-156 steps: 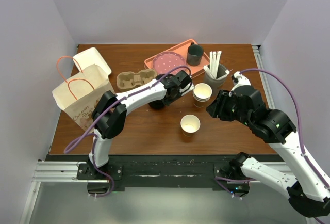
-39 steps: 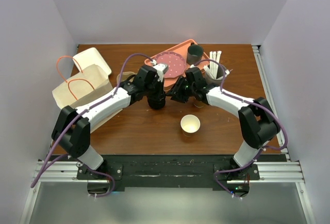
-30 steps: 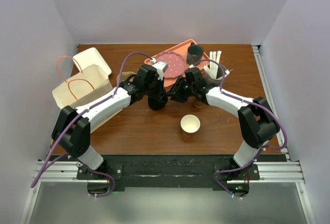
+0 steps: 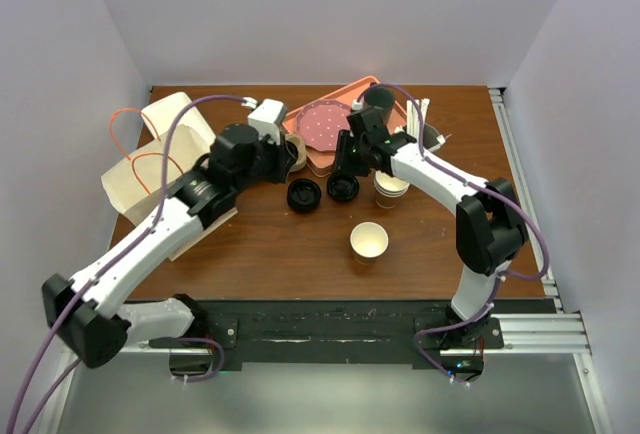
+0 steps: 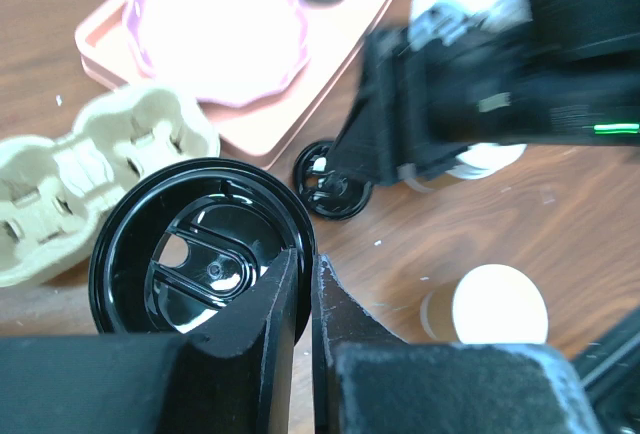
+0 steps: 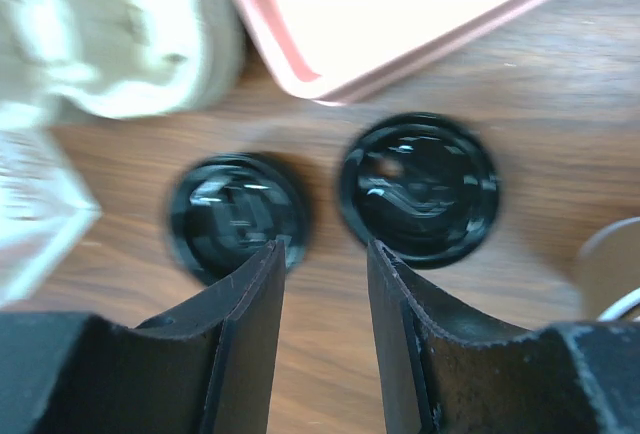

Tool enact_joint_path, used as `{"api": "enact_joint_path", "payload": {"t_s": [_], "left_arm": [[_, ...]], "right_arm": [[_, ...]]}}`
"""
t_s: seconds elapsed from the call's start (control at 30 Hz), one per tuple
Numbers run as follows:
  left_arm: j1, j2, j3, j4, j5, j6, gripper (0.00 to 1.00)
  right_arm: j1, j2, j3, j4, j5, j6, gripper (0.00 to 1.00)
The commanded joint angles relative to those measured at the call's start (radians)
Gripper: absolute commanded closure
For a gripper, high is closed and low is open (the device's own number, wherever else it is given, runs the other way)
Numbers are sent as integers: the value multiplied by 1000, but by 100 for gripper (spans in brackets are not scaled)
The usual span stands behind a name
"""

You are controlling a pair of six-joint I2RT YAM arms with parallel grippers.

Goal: Pack the takeout coffee

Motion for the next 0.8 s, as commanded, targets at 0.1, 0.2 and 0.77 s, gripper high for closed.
{"api": "enact_joint_path", "payload": {"t_s": [0.1, 0.2, 0.77], "left_arm": [[5, -224, 4, -102, 18, -67, 100], [5, -291, 27, -154, 7, -70, 100], [6, -374, 145, -275, -28, -65, 100]], "right_arm": [[8, 100, 40, -130, 19, -252, 60], [15, 111, 20, -110, 1, -318, 60], [71, 160, 33, -62, -27, -468, 53]]}}
